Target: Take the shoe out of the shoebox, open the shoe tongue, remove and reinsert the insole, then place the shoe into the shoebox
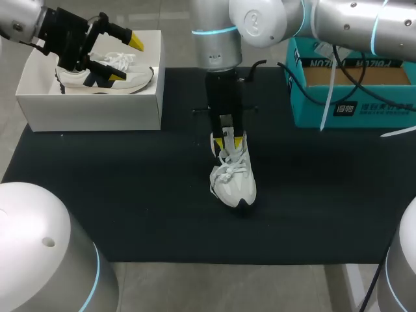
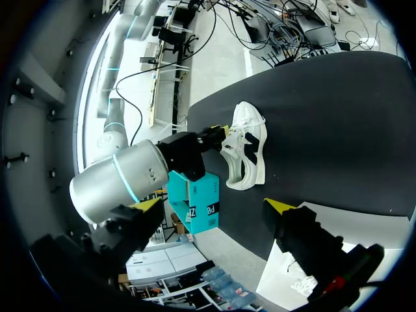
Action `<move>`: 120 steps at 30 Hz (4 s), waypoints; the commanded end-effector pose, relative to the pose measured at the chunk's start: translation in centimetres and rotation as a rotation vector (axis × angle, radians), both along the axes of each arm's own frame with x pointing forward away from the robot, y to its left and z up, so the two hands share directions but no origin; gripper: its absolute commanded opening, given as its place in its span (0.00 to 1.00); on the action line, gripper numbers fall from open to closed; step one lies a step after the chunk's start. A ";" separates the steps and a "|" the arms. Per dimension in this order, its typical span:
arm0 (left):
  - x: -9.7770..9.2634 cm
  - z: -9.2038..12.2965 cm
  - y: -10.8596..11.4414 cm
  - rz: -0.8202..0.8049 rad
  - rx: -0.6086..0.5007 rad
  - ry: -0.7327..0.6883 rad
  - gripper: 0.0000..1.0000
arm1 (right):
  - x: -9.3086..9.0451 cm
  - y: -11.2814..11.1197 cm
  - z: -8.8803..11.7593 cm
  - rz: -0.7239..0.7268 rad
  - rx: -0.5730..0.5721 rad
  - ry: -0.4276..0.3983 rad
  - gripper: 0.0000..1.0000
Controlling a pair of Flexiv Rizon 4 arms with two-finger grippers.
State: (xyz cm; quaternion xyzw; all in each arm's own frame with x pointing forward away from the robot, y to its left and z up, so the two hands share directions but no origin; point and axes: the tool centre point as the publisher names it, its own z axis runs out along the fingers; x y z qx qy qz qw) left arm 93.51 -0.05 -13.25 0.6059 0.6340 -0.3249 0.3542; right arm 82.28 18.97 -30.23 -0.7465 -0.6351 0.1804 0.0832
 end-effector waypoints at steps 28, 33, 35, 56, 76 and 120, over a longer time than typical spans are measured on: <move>0.0 0.0 0.0 0.000 0.002 0.000 1.00 | 4.4 -3.1 -4.8 0.024 0.055 -0.057 0.00; 0.0 0.0 0.0 0.000 0.002 0.000 1.00 | 4.1 -1.7 -3.4 0.042 0.050 -0.067 0.00; 0.0 0.0 0.0 0.000 0.002 0.000 1.00 | 4.1 -1.6 -3.5 0.046 0.052 -0.065 0.00; 0.0 0.0 0.0 0.000 0.002 0.000 1.00 | 3.9 -1.0 -0.9 0.102 -0.007 -0.206 0.00; 0.0 0.0 0.0 0.000 0.002 0.000 1.00 | 5.3 -0.8 0.3 0.189 -0.029 -0.344 1.00; 0.0 0.0 0.0 0.000 0.002 0.000 1.00 | 10.7 -3.6 2.4 1.778 0.319 -0.219 1.00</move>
